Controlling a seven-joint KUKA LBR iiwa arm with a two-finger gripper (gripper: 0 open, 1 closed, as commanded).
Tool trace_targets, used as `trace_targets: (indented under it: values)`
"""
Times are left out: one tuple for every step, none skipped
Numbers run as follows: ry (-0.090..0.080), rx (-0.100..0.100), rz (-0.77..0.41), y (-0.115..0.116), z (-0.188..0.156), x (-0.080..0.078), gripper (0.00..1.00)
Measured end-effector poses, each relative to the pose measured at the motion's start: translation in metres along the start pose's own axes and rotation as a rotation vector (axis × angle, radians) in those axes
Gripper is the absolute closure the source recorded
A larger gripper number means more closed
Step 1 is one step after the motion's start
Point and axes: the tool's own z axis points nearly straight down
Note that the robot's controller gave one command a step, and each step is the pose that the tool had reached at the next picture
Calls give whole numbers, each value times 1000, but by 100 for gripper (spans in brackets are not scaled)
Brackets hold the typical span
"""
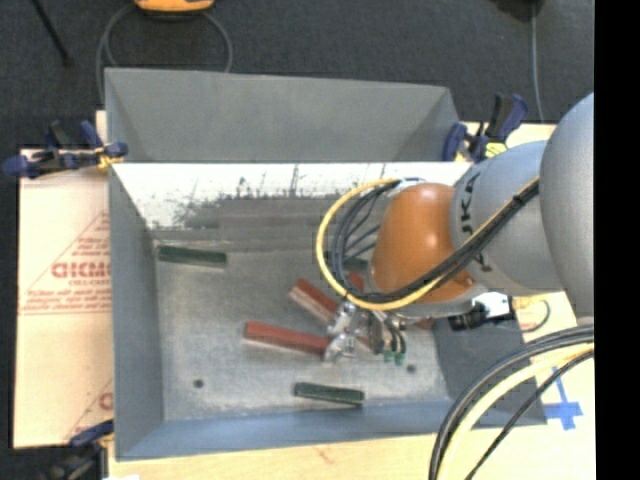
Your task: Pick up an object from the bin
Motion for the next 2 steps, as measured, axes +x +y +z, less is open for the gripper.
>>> trace_targets:
  values:
    - [2, 2, -10, 4, -31, -4, 100]
    - [-4, 1, -17, 0, -137, -7, 100]
